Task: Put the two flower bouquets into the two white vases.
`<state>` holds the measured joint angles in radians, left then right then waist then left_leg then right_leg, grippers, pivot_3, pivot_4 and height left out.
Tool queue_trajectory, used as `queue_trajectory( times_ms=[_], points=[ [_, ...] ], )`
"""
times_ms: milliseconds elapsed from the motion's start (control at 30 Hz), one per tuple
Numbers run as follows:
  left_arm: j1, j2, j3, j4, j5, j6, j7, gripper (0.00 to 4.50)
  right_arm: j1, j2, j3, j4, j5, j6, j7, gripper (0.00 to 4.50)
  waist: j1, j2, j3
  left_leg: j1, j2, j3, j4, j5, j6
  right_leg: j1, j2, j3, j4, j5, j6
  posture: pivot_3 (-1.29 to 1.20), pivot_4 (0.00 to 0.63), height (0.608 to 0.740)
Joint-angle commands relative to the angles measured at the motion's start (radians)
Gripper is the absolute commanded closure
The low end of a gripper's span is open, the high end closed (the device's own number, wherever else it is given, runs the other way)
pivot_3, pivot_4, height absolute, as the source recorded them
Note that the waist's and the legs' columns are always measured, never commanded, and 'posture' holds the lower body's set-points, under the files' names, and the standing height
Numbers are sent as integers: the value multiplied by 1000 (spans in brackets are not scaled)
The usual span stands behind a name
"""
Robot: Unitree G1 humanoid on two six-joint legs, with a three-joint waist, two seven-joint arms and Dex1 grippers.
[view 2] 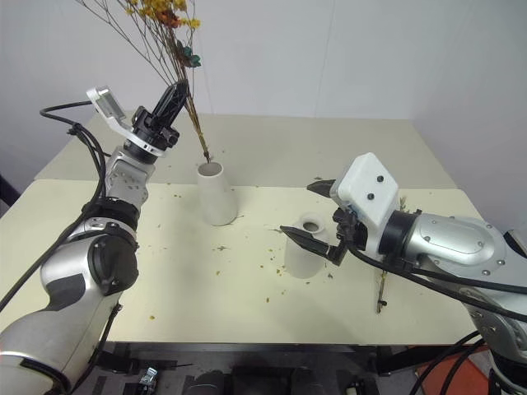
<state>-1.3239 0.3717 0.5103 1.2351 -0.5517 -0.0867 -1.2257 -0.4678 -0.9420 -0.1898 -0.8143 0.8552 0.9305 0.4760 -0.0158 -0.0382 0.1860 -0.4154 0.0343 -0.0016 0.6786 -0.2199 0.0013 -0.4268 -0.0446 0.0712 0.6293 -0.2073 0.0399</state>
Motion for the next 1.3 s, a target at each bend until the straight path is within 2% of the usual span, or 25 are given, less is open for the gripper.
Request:
queue_trajectory(
  times_ms=[33,733,1300],
  points=[
    [-33,21,3,8,9,1,-23,4462,6,-14,-55,-31,21,10,-20,0,0,0,0,0,0,0,0,0,0,0,0,0,0,0,0,0,150,740],
    [22,14,-20,41,103,-79,18,4462,9,-17,-55,-31,39,6,-39,0,1,0,0,0,0,0,0,0,0,0,0,0,0,0,0,0,150,740],
    [72,-36,-34,46,157,-173,59,4462,21,-15,-68,-27,39,7,-47,0,0,0,0,0,0,0,0,0,0,0,0,0,0,0,0,0,150,740]
  ],
)
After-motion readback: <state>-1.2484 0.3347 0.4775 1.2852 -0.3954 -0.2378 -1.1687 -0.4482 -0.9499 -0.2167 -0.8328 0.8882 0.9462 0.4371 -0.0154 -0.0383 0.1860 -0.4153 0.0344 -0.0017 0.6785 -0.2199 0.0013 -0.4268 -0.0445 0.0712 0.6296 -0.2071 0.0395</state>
